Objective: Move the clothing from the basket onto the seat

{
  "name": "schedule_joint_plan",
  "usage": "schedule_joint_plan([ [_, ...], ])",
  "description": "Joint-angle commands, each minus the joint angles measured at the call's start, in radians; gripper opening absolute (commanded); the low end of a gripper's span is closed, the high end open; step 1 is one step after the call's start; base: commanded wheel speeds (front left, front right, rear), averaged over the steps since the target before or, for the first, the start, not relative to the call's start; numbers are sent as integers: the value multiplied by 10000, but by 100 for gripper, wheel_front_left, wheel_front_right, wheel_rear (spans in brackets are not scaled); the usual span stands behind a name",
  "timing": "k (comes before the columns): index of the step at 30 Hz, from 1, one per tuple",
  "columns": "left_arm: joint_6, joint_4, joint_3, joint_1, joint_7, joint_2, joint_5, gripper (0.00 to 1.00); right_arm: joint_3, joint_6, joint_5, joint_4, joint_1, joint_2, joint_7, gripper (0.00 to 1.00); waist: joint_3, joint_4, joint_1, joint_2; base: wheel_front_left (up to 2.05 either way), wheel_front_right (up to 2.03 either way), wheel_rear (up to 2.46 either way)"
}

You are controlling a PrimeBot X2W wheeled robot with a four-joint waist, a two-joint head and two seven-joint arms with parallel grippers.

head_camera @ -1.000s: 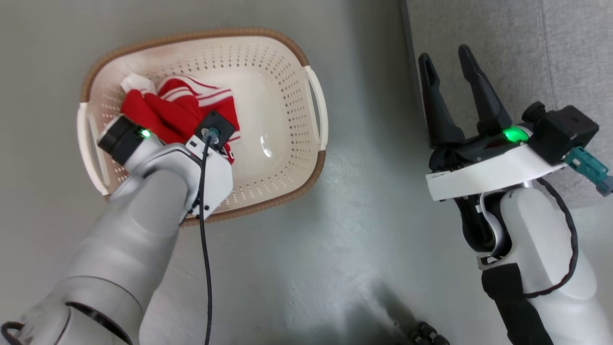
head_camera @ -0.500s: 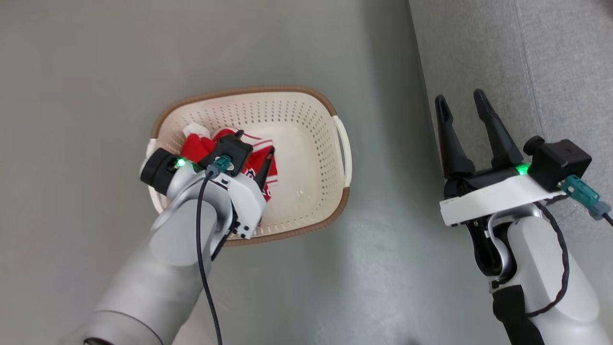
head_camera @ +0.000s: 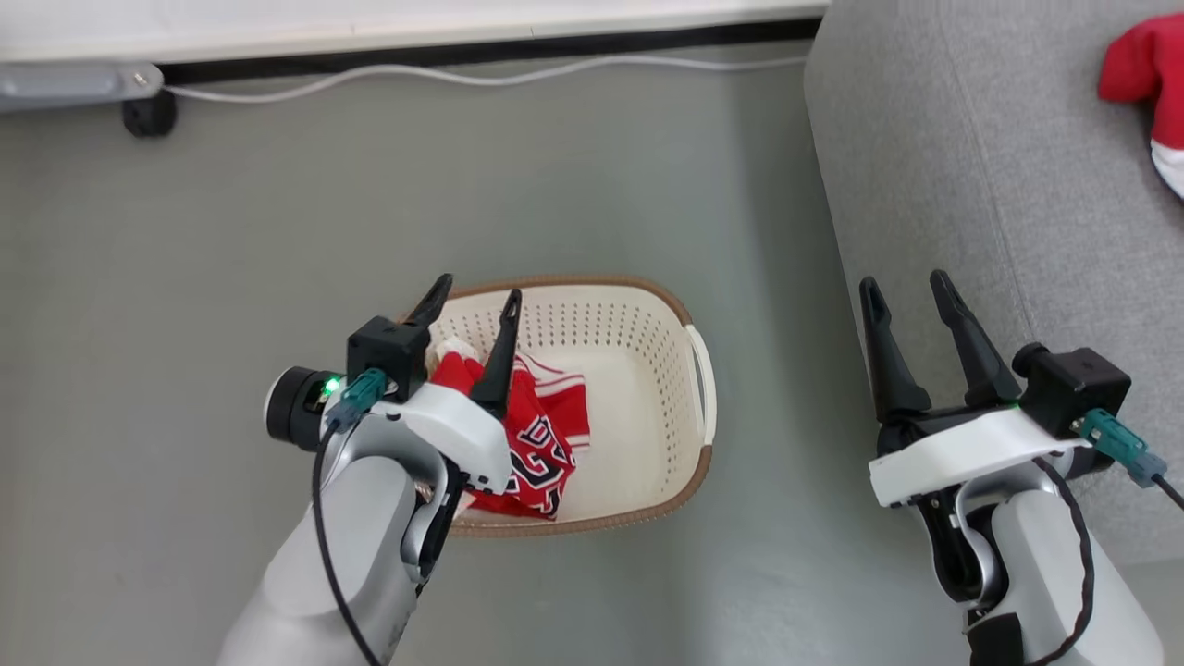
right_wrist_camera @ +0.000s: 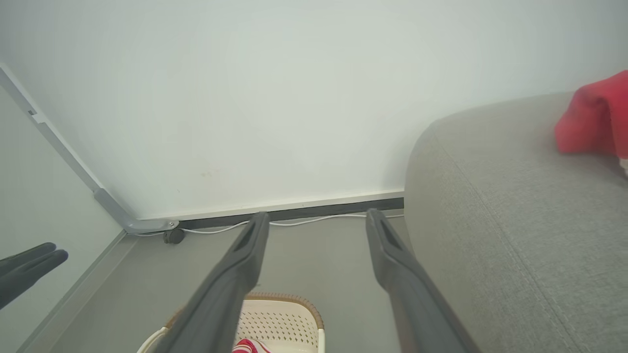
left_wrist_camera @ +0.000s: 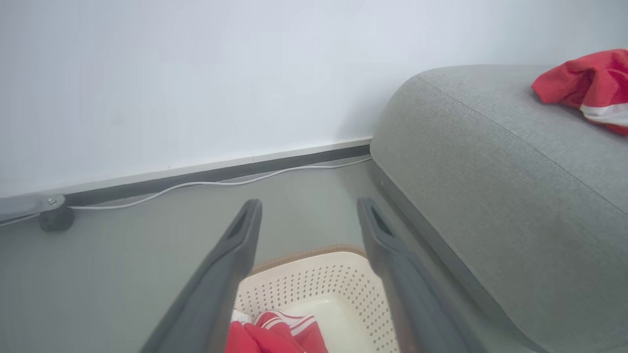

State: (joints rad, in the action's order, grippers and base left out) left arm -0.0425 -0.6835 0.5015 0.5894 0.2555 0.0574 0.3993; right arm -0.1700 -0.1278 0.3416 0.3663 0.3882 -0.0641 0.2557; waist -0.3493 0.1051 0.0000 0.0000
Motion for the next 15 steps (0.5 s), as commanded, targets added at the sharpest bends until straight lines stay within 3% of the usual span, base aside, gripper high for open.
schedule_joint_plan([
  [1, -61, 512, -548, -194, 61, 187, -173, 100, -138, -29, -98, -159, -206, -51, 61, 100, 492, -200, 0, 0, 0, 0, 0],
  [15, 152, 2465, -2696, -2494, 62, 258, -1100, 100, 106, -29, -241, 123, -1211, -105, 61, 100, 2313, -689, 0, 0, 0, 0, 0],
])
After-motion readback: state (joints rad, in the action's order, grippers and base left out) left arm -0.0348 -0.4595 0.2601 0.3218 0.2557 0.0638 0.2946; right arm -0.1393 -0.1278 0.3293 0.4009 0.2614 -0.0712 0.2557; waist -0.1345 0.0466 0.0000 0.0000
